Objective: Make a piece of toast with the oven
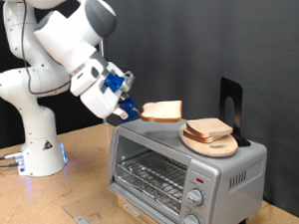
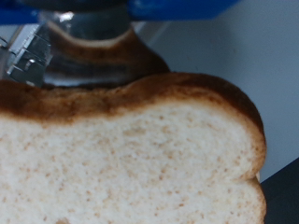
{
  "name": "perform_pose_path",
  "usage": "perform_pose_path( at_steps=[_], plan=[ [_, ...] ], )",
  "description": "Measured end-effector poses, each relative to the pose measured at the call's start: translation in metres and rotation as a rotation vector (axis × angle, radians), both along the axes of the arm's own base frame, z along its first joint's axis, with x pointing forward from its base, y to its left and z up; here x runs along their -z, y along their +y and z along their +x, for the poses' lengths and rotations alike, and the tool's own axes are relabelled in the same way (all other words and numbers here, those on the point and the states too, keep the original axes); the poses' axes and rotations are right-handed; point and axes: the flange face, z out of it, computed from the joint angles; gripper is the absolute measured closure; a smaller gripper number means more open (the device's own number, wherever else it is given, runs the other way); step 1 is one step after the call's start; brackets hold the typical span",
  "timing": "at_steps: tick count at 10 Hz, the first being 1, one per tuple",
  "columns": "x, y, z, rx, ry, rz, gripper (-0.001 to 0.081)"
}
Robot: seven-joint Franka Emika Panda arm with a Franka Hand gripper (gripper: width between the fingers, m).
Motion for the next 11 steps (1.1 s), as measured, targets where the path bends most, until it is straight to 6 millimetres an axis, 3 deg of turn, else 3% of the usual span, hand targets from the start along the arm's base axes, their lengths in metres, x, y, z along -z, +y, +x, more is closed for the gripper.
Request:
perform_pose_path(
  at_steps=[3, 9, 11],
  plan=[
    [0.001, -0.007, -0.007, -0.016, -0.01, 0.008, 0.0318],
    [0.007, -0.081, -0.052, -0.019, 0.001, 0.048, 0.0318],
    [0.004, -0.091, -0.057, 0.009, -0.006, 0.061, 0.0318]
  ],
)
